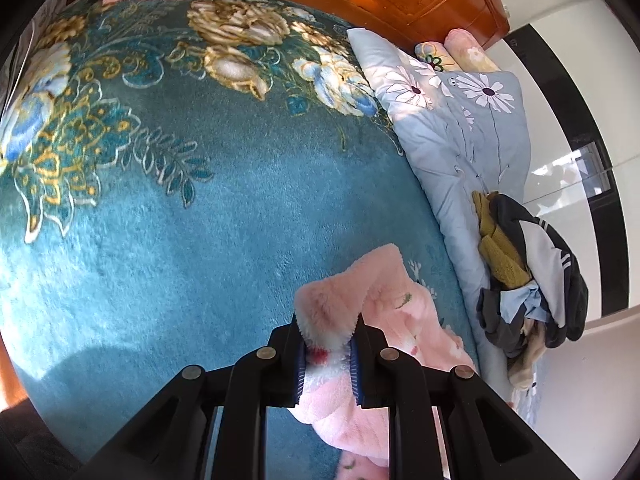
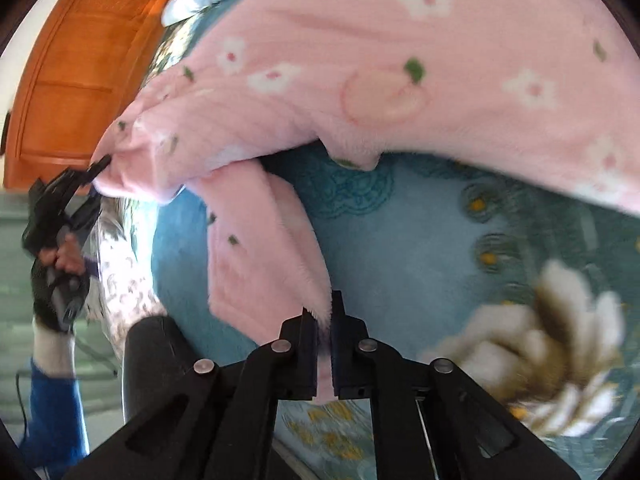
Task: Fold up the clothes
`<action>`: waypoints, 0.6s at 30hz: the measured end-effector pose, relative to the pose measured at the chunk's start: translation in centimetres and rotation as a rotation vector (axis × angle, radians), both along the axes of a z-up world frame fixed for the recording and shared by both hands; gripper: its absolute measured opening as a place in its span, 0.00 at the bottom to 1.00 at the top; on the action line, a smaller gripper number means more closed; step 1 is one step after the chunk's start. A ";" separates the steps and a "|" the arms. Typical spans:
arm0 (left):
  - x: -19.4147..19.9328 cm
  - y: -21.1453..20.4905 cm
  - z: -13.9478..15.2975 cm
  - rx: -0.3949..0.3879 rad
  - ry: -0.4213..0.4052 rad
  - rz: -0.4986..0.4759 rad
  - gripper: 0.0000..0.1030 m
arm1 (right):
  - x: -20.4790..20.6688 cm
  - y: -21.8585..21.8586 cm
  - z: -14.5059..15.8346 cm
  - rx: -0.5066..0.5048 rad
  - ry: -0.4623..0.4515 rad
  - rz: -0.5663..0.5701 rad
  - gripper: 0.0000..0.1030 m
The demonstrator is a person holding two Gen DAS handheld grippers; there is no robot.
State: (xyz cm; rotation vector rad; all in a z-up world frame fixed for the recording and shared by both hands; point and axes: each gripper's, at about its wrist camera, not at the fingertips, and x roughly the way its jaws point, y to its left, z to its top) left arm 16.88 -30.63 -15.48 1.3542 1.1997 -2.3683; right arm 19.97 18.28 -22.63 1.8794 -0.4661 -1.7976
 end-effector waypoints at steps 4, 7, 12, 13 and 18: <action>0.0 -0.4 0.6 -0.016 0.020 -0.020 0.18 | -0.7 5.8 4.2 0.092 0.058 0.026 0.04; 0.2 -0.5 0.8 -0.003 0.028 -0.036 0.18 | 0.3 11.5 7.2 0.170 0.075 0.012 0.04; 0.7 0.4 0.3 -0.009 0.011 -0.084 0.18 | 2.1 19.8 10.3 0.280 0.033 -0.005 0.04; 0.9 0.5 0.2 -0.012 0.005 -0.090 0.18 | 2.4 20.9 10.8 0.292 0.016 -0.006 0.04; 1.7 -0.5 0.7 -0.020 0.002 -0.081 0.18 | 2.3 24.1 11.9 0.330 0.007 -0.049 0.04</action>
